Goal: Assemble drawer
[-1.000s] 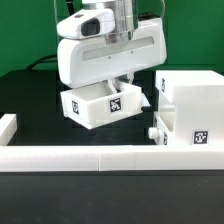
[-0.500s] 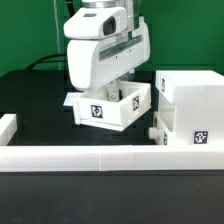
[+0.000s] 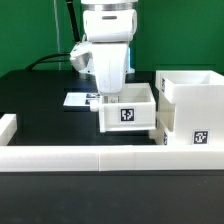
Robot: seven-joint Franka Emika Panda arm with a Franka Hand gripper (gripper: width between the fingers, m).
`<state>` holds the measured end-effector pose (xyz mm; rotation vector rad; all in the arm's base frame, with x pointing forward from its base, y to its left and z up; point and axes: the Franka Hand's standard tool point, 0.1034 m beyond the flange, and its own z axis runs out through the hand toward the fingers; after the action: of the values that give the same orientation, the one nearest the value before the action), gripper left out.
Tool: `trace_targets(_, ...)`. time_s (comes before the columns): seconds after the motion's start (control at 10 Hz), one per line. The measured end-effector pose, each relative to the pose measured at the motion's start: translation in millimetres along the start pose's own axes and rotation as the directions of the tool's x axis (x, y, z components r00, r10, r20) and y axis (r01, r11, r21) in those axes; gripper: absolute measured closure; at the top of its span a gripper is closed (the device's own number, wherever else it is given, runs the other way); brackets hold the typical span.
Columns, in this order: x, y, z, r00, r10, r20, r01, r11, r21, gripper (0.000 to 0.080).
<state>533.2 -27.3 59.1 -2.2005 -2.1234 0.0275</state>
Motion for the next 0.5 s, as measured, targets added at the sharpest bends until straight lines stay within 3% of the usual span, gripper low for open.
trace_targets(0.5,-2.4,3.2,-1.0,0.995,-0.097,0.000,0.097,0.995,0.007,0.0755)
